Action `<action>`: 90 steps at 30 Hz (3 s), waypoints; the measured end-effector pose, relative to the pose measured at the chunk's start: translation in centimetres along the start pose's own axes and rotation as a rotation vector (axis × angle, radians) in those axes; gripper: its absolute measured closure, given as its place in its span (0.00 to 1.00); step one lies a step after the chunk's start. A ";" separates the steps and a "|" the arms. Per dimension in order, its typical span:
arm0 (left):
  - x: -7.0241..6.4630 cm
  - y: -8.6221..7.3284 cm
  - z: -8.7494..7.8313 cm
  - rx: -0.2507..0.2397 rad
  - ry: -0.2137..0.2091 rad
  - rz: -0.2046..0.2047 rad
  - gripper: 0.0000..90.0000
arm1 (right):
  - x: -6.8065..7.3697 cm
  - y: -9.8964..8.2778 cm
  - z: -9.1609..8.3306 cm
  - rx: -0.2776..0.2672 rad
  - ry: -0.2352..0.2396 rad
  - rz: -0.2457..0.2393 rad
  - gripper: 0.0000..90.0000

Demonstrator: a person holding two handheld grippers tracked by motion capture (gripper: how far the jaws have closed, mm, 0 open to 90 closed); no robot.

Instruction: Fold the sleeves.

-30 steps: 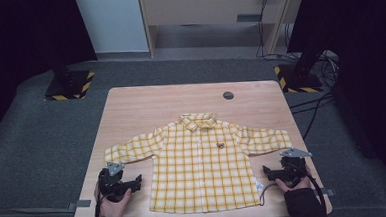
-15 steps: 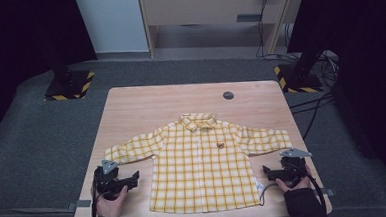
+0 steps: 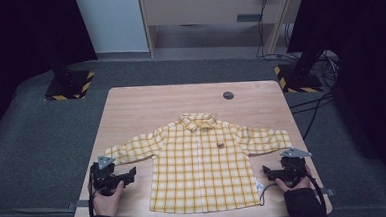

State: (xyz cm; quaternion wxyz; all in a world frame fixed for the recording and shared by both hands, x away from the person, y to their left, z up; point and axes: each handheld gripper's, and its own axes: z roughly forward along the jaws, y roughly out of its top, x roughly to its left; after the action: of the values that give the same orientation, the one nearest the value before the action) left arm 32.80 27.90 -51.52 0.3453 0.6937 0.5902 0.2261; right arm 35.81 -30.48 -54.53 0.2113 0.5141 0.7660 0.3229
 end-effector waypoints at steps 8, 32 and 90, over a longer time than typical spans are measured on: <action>1.0 0.4 0.1 -0.007 0.023 -0.024 0.06 | 0.0 0.0 0.0 0.000 -0.002 0.000 0.00; 2.9 1.2 1.6 0.008 0.061 -0.073 0.07 | 0.0 0.0 0.1 0.000 -0.002 -0.001 0.00; 4.3 1.1 3.3 0.004 0.136 -0.078 0.48 | 0.0 0.1 0.1 0.000 -0.002 0.001 0.00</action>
State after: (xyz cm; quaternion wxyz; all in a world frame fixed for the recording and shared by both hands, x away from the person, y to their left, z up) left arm 36.76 31.34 -53.28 0.3115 0.6541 0.6393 0.2579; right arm 35.91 -30.39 -54.54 0.2118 0.5149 0.7655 0.3224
